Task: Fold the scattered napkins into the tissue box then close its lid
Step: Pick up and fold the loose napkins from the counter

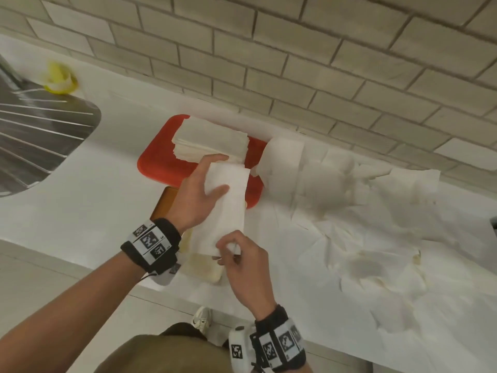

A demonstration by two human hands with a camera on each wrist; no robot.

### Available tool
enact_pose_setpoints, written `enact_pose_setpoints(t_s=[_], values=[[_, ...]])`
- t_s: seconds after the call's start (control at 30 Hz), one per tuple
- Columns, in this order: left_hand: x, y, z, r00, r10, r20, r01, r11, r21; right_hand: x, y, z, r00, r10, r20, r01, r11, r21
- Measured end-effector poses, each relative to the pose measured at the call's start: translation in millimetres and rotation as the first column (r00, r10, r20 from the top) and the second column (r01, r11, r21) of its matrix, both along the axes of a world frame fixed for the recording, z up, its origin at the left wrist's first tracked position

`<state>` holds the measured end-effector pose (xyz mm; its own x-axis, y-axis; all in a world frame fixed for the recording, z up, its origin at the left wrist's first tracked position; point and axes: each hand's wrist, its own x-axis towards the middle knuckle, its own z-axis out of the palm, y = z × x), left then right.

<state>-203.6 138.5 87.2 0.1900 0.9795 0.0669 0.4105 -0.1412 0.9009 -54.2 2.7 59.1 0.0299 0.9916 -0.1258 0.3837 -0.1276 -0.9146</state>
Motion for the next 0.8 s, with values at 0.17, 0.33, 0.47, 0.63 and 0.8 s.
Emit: enact_pose_setpoints(t_s=[0.17, 0.33, 0.47, 0.63, 0.8], values=[[-6.8, 21.9, -25.7, 0.925, -0.181, -0.333, 0.175, 0.983, -0.049, -30.8, 17.3, -21.9, 0.999, 0.031, -0.007, -0.032, 0.922, -0.386], [-20.2, 17.0, -55.3, 0.817, -0.09, -0.57, 0.096, 0.995, -0.019, -29.5, 33.7, -23.2, 0.969, 0.234, 0.082, -0.146, 0.805, -0.576], [-33.3, 4.7, -65.5, 0.857, -0.045, -0.513, 0.013, 0.998, -0.065, 16.4, 55.1, 6.5, 0.985, -0.029, -0.168, -0.07, 0.83, -0.554], [-32.6, -9.6, -58.7, 0.931, 0.019, -0.364, -0.01, 1.0, 0.026, 76.2, 167.7, -16.3, 0.861, -0.238, 0.449, 0.258, 0.966, 0.018], [-12.2, -17.9, -52.5, 0.946, -0.029, -0.323, 0.061, 0.994, 0.089, 73.4, 248.9, -63.7, 0.67, 0.088, 0.737, -0.012, 0.994, -0.108]])
